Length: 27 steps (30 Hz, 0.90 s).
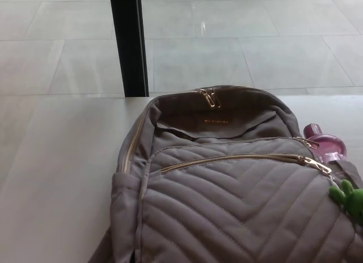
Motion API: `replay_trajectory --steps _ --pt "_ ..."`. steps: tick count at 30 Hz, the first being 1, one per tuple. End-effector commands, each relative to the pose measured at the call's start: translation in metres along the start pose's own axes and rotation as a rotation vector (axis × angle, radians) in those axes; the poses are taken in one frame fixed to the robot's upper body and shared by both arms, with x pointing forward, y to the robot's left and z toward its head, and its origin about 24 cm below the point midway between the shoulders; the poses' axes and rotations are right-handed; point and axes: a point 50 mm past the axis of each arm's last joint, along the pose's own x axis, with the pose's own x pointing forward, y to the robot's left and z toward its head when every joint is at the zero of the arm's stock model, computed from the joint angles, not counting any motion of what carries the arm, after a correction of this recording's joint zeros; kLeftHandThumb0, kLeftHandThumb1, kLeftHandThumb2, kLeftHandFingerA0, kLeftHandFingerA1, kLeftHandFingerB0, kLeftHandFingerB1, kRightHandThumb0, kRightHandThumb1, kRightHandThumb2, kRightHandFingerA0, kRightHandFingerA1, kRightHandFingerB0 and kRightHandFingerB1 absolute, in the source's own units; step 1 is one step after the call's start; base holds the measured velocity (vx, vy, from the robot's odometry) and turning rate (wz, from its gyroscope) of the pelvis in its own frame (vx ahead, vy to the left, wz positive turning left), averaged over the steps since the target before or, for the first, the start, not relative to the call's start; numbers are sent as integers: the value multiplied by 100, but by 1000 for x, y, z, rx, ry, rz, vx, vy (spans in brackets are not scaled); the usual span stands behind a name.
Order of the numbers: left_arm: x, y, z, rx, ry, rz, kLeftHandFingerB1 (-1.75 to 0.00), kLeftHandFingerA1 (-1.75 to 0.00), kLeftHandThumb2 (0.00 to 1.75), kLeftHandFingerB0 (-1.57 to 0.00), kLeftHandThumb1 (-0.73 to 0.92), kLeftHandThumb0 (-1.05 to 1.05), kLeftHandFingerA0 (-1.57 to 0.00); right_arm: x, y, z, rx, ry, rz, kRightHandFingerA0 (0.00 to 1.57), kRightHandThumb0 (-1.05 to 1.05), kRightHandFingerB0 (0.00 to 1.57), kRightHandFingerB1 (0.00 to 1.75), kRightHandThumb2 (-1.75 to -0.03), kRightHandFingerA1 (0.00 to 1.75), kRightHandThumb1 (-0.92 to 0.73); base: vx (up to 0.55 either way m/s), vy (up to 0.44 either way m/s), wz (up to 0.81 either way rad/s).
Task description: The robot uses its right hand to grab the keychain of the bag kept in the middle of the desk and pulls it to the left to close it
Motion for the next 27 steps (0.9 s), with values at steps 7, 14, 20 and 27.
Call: replay_trajectory --steps 7,14,20,27 --pt "-2 10 9 -56 -54 -28 -43 -55 78 -47 92 -85 -60 6 -26 119 257 -448 -8 104 -75 23 64 -86 86 -47 0 0 0" --pt "-1 6 14 -36 -72 -49 -42 -54 82 -45 92 -85 -62 -41 -20 236 311 -872 116 40 -71 16 37 -59 47 -63 0 0 0" --pt "-1 6 17 -51 -85 -55 -43 -52 82 -44 92 -84 -57 -103 20 280 125 -1134 332 19 -70 6 37 -88 50 -53 0 0 0" --pt "0 -1 28 -43 -158 -103 -42 -53 78 -45 92 -83 -58 -129 64 275 -91 -1280 516 3 -68 3 29 -86 46 -46 0 0 0"
